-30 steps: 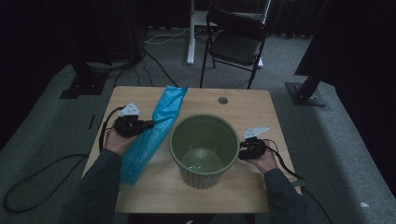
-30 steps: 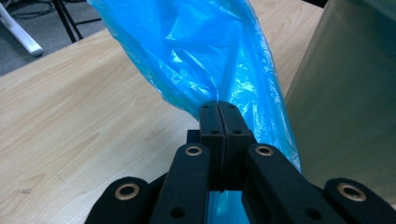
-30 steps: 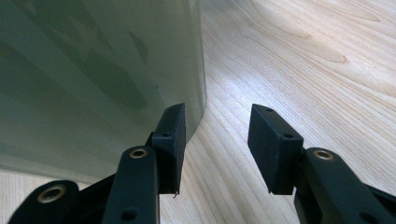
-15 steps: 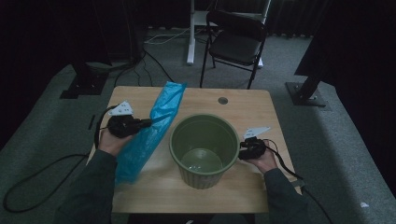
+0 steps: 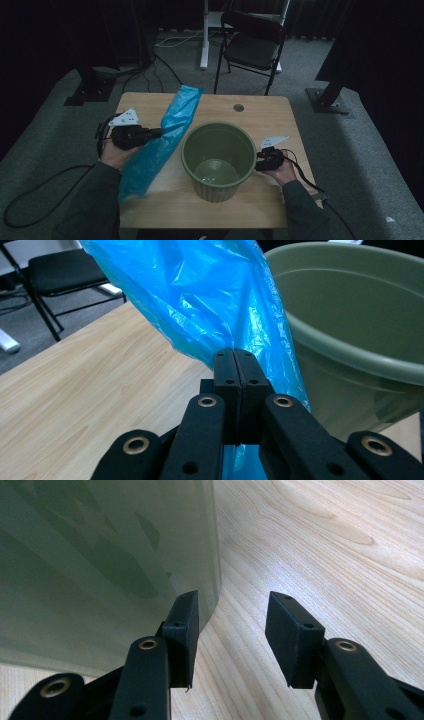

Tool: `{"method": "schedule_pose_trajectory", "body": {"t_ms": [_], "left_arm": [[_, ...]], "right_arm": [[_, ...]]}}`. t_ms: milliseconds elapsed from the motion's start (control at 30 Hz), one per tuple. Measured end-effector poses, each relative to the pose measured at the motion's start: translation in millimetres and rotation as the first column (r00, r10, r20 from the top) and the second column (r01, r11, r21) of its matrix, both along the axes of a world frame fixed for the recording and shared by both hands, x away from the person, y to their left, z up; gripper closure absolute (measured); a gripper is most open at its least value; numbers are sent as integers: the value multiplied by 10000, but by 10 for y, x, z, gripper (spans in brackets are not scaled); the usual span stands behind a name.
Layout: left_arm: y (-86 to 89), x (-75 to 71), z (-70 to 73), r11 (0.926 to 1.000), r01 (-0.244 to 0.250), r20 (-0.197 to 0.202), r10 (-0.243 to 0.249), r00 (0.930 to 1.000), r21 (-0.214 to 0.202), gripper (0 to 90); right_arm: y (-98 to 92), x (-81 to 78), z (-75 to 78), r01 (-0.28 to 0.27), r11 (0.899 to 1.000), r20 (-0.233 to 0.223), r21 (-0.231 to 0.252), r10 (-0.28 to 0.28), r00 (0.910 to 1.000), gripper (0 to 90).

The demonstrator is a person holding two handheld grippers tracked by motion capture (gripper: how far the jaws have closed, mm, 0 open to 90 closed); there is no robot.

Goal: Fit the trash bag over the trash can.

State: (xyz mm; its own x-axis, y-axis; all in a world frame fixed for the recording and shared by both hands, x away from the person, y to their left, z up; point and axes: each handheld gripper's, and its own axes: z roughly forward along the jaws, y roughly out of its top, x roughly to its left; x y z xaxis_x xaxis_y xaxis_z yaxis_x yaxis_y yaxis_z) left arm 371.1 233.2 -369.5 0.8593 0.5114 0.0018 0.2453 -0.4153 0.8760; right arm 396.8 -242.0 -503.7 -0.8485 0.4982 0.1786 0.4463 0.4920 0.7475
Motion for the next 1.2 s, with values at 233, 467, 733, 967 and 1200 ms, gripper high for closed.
{"method": "schedule_pose_trajectory", "body": {"t_ms": [233,467,733,967,1200], "left_arm": [[-54,-43,24,9989,461,12,-461,9989,-62,893],[-97,-127,90,9924,1154,180,-1147,9932,-419,893],[-84,-192,138,9846,1645,229,-1634,9863,-584,893],[-44,-263,186,9741,2048,308,-2027,9788,-954,892],[-79,-330,225,9666,2402,395,-2375,9706,-890,892]], "right_arm": [[-2,0,2,11,10000,-3,15,-11,10000,561],[-1,4,-1,7,10000,-4,-13,-7,10000,561],[-1,6,-1,-4,10000,6,-14,4,10000,560],[2,8,-2,-7,10000,-12,-29,7,10000,561],[8,10,-3,-15,10000,-8,-20,15,10000,561]]}}
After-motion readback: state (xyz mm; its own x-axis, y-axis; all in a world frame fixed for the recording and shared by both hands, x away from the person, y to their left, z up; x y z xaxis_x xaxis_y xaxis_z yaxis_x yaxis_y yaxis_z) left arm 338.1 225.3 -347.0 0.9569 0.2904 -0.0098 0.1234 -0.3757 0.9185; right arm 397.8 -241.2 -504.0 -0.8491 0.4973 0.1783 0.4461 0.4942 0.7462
